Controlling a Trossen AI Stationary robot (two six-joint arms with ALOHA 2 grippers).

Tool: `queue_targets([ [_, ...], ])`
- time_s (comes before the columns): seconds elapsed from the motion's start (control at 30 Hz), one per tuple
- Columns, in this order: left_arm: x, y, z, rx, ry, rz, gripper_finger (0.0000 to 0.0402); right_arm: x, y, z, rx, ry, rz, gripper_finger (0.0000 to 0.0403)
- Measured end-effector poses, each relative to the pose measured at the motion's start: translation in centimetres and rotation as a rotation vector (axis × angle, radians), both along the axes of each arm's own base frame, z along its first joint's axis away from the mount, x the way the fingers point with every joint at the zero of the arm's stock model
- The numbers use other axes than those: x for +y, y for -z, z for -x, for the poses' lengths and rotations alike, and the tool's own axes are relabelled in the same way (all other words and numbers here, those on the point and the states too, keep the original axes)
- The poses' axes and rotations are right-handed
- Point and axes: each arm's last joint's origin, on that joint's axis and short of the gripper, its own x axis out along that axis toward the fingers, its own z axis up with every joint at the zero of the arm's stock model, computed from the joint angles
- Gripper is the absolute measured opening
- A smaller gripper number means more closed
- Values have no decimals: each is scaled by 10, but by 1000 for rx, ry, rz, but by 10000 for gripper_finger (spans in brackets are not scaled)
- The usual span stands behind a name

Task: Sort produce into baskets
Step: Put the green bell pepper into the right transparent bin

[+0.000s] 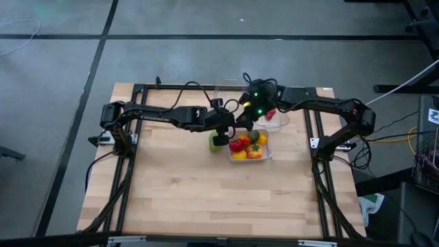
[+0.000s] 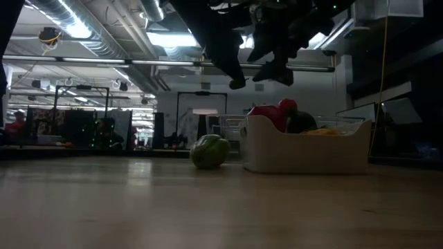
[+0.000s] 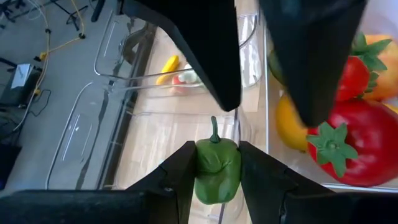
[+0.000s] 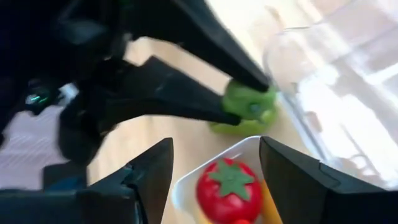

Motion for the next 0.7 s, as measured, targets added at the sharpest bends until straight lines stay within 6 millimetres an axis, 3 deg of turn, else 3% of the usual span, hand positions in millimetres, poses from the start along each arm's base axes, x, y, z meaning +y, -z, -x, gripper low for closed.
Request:
queue_targets([
  [0.7,-16,-2,-4,-37,37,1,111,2,1,-1,25,52,39,237],
])
